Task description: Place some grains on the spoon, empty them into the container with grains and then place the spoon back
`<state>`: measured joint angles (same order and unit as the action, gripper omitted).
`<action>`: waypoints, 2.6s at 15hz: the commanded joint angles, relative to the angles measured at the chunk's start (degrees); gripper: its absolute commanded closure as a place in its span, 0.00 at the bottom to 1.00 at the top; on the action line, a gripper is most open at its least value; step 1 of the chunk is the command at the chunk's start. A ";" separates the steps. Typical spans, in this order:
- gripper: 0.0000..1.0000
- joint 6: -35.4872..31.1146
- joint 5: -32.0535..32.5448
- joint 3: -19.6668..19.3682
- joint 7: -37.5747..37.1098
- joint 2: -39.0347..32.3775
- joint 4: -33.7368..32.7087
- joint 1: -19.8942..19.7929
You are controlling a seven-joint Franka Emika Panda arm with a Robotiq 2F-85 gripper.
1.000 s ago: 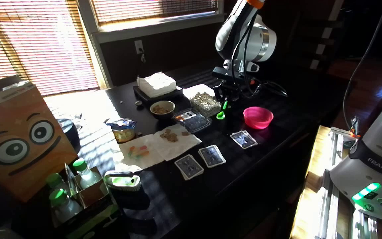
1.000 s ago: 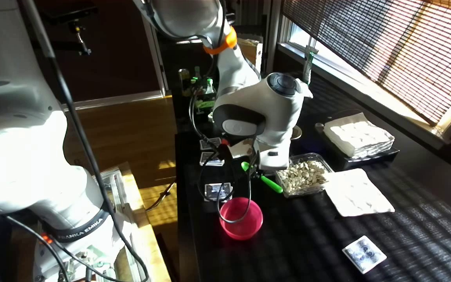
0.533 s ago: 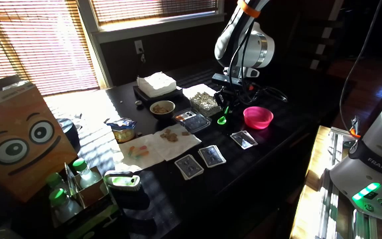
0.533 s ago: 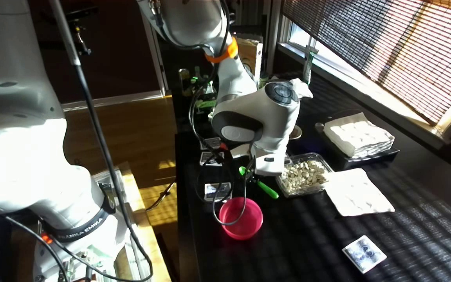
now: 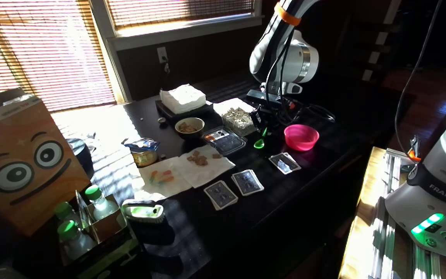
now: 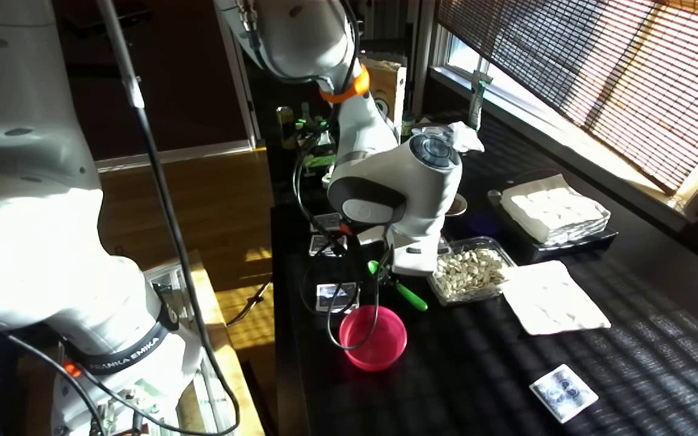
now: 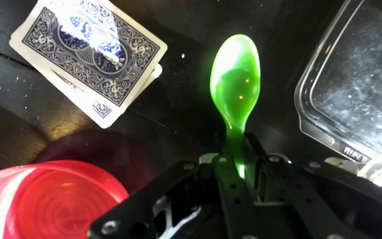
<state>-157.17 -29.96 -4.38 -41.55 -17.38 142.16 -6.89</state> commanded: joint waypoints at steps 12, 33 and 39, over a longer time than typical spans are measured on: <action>0.02 1.09 -3.71 0.23 0.22 0.43 -0.46 0.54; 0.00 16.01 19.15 -1.36 23.26 22.21 0.47 1.30; 0.00 25.01 23.93 -1.07 35.87 23.73 -1.72 1.45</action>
<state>-136.24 -9.29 -5.69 -10.58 5.24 141.50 -5.59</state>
